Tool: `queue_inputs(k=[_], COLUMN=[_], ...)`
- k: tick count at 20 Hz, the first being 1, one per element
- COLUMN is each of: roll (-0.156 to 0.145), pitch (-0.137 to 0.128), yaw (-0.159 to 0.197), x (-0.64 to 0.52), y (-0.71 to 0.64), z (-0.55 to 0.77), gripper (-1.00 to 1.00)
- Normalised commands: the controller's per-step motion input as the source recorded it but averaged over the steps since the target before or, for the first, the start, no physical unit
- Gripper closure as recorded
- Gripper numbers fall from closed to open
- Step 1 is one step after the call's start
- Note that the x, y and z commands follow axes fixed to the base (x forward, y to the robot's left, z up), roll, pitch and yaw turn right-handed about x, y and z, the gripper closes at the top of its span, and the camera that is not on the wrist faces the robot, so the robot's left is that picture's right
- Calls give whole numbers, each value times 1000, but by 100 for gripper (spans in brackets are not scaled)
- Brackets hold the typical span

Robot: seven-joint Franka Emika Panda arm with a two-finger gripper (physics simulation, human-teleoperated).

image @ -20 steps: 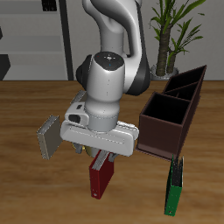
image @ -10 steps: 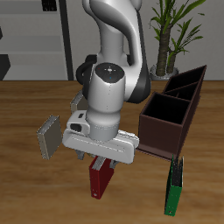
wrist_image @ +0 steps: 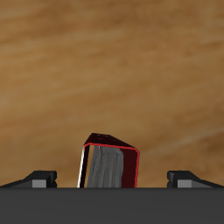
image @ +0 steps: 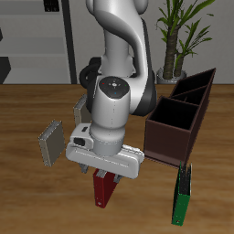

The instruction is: Place the red book into the left desk caddy's front compartment

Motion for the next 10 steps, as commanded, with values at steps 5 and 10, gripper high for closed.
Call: queue_inputs(k=[5,10], roll=[8,8], pitch=[17,5], yaw=[-16,-6], x=[43,6], y=[70,52], z=[-128,-28], gripper=[100,100])
